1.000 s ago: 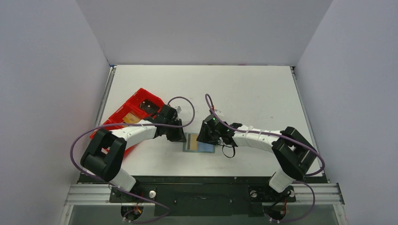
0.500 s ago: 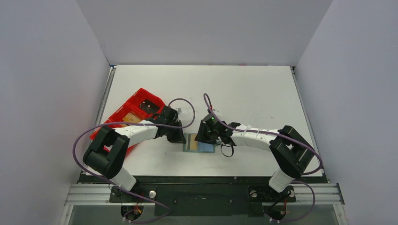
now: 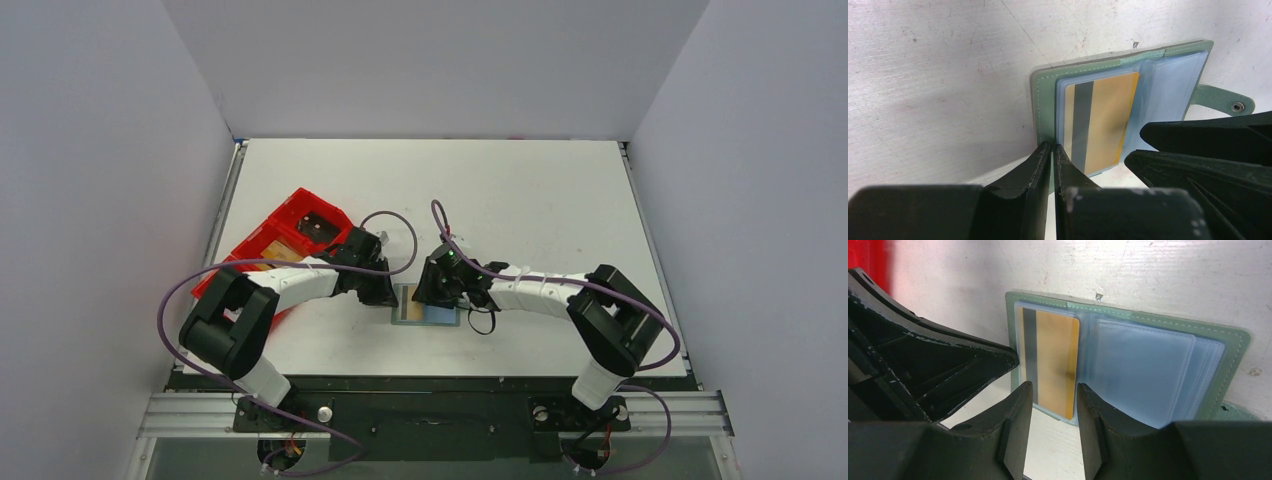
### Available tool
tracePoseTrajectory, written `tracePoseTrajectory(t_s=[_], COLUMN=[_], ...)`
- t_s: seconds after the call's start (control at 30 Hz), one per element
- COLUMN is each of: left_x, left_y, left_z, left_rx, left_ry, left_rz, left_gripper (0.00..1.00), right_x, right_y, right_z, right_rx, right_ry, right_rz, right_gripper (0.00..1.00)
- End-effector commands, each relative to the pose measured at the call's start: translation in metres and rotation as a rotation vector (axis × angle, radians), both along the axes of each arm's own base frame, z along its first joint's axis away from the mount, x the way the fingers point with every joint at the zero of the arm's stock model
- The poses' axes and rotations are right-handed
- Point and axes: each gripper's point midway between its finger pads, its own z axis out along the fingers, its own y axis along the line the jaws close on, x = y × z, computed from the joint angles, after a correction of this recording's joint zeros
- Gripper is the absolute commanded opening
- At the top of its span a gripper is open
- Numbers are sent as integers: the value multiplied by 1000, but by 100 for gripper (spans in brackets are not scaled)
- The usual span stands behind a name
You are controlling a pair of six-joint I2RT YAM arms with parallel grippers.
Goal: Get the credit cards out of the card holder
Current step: Remove the credit card from the card holder.
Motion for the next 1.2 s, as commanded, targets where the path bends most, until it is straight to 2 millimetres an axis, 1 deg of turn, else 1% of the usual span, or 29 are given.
tracePoseTrajectory(t_s=[0.0,0.23,0.27,0.33,0.67,0.8,0.83,0.93,1.17], left_x=[-3,-6,-6,-6,-7,-8,-9,-10,-12], left_y=[1,2,2,2,3,1,0,-2,-7], left_z=[-11,-16,-17,-18,-22,-23,-24,-25,-28], left_rx=[36,58,61,65,84,87,89,92,101], left_ry=[15,33,35,38,51,54,56,60,65], left_rz=[6,9,8,9,13,7,5,2,-5], left_gripper=[5,5,5,5,3,0,0,0,0], right_x=[8,6,9,9,6,5,7,5,7], right_y=[15,7,10,9,0,3,6,4,3], right_z=[10,-2,0,-2,-14,-15,-12,-15,-13], right_rx=[61,75,95,106,127,175,198,213,284], right_ry=[-24,1,-6,-2,18,30,25,37,39], right_rz=[-4,-21,-23,-29,-54,-60,-62,-66,-86], right_gripper=[34,34,34,33,31,27,26,25,23])
